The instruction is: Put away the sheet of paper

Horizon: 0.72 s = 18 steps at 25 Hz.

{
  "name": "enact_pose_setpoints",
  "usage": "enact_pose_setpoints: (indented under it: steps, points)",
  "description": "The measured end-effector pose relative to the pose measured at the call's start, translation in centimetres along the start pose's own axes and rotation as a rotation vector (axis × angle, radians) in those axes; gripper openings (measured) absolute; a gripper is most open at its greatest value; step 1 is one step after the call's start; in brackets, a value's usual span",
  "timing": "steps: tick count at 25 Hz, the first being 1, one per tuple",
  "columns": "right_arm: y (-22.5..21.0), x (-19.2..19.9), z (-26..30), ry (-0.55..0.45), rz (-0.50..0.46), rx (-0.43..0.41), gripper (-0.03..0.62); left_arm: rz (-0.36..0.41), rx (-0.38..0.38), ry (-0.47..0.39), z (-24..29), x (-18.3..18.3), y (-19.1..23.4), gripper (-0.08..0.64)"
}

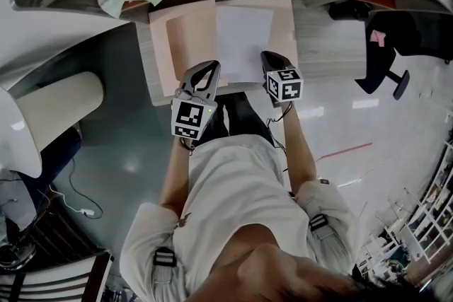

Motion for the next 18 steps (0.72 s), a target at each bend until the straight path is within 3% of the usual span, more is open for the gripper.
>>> enact_pose_setpoints:
  steps: [7,18]
  points:
    - [-1.3,0.0,3.1,0.040,-0.013,-0.004,0.018,-0.011,-0.001,0.035,0.3,1.4,-0.3,0.021]
    - [-2.6,-1.5,5.4,0.015,0.078,0.005,0.018,-0.047,-0.051,0.056,-0.8,2.5,0.8,0.021]
Point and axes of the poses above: the fingertips, and each gripper's own axes: z forward along the fingers, y to its left, x out of its underside, the point moved 6 cm from there along -z, backward along the fingers, and after that the axes turned 12 degrees about z, right-handed, at the moved point
